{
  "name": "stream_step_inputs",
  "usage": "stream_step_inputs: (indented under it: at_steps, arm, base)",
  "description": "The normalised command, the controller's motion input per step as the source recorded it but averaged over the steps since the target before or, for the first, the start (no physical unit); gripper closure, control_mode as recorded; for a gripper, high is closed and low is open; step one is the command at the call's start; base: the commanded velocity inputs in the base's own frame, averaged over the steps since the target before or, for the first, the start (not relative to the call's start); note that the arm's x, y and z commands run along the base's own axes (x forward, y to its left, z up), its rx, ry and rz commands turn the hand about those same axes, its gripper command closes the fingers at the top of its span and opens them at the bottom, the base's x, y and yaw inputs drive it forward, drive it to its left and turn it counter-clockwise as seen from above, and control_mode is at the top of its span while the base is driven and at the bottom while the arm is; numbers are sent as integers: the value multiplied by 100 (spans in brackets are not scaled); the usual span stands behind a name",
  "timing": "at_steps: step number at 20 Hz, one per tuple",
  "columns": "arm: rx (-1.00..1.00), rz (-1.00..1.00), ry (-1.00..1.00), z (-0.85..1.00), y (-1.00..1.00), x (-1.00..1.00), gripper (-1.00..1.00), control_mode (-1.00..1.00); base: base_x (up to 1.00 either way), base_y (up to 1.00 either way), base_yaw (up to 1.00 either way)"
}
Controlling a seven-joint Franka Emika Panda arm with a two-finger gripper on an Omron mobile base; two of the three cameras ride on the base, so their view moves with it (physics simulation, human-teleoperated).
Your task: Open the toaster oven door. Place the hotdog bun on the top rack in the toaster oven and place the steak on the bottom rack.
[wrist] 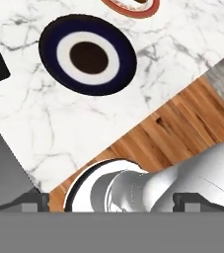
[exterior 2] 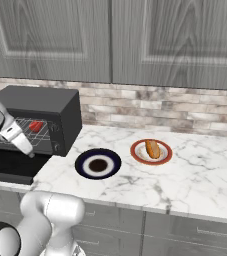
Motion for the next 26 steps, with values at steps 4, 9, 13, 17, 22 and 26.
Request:
stream_step_inputs:
  at_steps: [4,9,13,17,22,26]
  arm:
    - [3,13,2,0,-69,0,-100,-100]
    - [8,12,0,0,-68,3,-100,-100]
    - [10,6,0,0,-68,10,-100,-100]
    - [4,4,4,-1,-63,22,-100,-100]
    - [9,6,3,-1,-63,22,-100,-100]
    - [10,8,2,0,-58,19,-100,-100]
  base:
    - [0,0,0]
    - [0,0,0]
    - [0,0,0]
    - [0,0,0]
    - [0,0,0]
    - [0,0,0]
